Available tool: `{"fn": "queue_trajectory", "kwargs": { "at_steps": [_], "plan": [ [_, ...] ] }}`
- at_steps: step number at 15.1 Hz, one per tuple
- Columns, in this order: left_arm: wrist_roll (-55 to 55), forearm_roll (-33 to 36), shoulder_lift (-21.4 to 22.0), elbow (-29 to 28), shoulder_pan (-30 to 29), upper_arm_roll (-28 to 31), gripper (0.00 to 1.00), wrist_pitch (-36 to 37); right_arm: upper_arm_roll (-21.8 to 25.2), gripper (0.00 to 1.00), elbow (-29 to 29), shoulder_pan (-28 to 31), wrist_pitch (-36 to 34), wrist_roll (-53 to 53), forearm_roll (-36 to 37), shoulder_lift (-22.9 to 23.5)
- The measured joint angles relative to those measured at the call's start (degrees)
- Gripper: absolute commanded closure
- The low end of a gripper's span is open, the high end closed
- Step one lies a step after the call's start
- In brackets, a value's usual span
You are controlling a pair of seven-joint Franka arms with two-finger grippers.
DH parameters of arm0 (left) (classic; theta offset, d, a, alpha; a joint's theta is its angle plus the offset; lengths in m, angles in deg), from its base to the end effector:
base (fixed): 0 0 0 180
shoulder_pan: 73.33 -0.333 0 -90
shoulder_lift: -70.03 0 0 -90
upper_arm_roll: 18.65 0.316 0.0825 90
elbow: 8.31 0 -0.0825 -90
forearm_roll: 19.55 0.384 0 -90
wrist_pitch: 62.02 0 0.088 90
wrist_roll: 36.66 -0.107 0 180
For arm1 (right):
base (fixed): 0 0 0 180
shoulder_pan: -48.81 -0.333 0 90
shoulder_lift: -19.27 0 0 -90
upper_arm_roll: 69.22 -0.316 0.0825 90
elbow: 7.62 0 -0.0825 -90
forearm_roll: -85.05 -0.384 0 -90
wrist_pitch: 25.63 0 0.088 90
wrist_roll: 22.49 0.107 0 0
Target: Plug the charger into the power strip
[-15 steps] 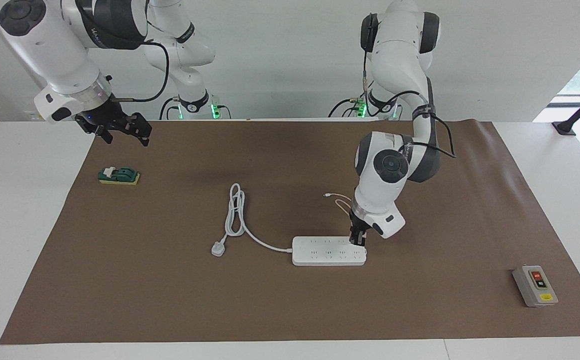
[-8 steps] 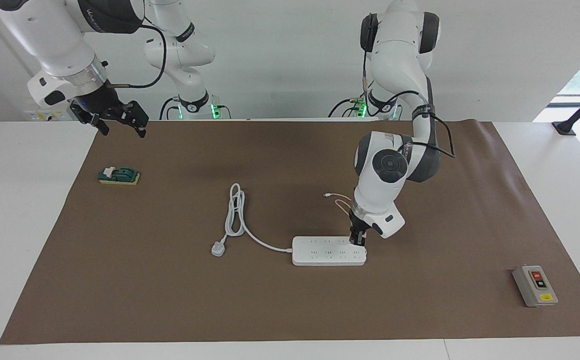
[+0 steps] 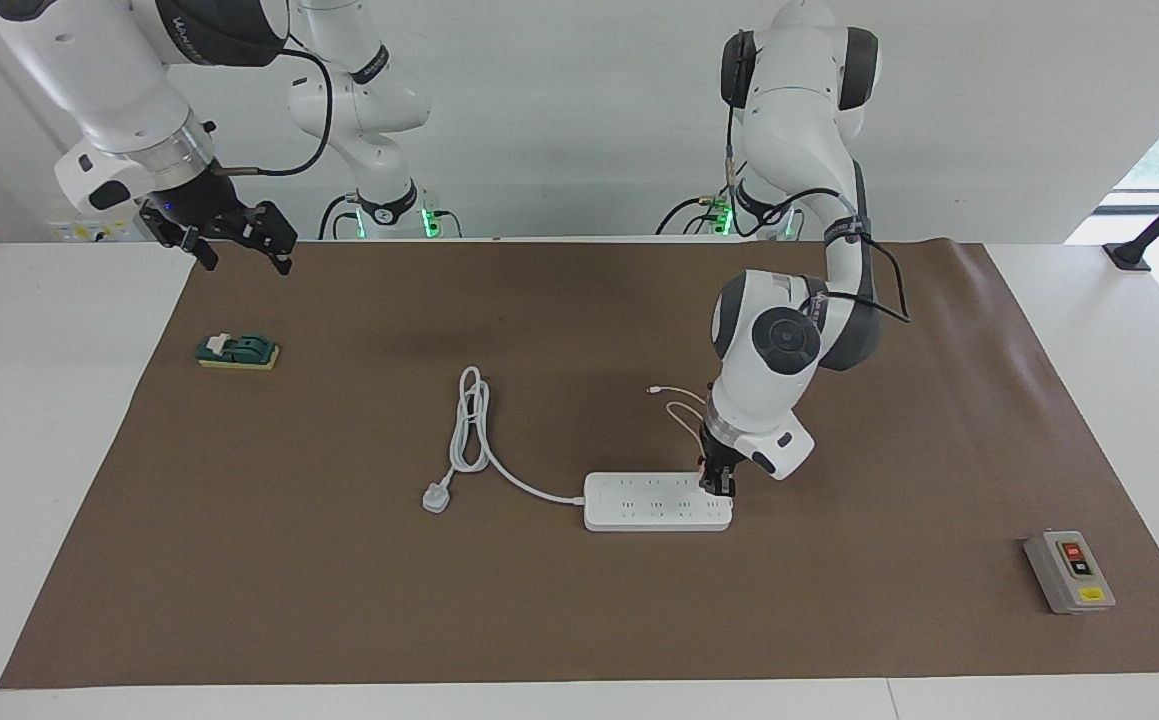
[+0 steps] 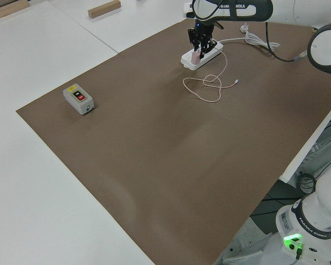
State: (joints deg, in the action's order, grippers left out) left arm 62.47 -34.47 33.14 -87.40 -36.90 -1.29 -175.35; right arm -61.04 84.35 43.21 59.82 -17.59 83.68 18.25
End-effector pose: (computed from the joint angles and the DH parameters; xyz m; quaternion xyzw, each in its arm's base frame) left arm 0.6592 -0.2921 0.3460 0.7492 0.6617 -0.0287 0.0079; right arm 0.5391 -0.0223 0.6115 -0.9967 0.0647 0.0483 0.0122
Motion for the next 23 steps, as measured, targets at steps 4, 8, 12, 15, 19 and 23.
{"fn": "queue_trajectory", "kwargs": {
  "at_steps": [4,8,12,15,19,23],
  "plan": [
    [2.3,0.0,0.0,0.0,0.0,0.0,1.00,0.0,0.0,0.00,0.0,0.0,0.0,0.0,0.0,0.0],
    [2.7,0.0,0.0,0.0,0.0,0.0,1.00,0.0,0.0,0.00,0.0,0.0,0.0,0.0,0.0,0.0],
    [3.0,0.0,0.0,0.0,0.0,0.0,1.00,0.0,0.0,0.00,0.0,0.0,0.0,0.0,0.0,0.0],
    [2.9,0.0,0.0,0.0,0.0,0.0,1.00,0.0,0.0,0.00,0.0,0.0,0.0,0.0,0.0,0.0],
    [2.8,0.0,-0.3,0.4,-0.1,0.0,1.00,0.4,0.0,0.00,0.0,0.0,0.0,0.0,0.0,0.0],
    [1.7,-0.1,-0.9,1.0,-0.2,0.0,1.00,1.0,0.0,0.00,0.0,0.0,0.0,0.0,0.0,0.0]
  ]
}}
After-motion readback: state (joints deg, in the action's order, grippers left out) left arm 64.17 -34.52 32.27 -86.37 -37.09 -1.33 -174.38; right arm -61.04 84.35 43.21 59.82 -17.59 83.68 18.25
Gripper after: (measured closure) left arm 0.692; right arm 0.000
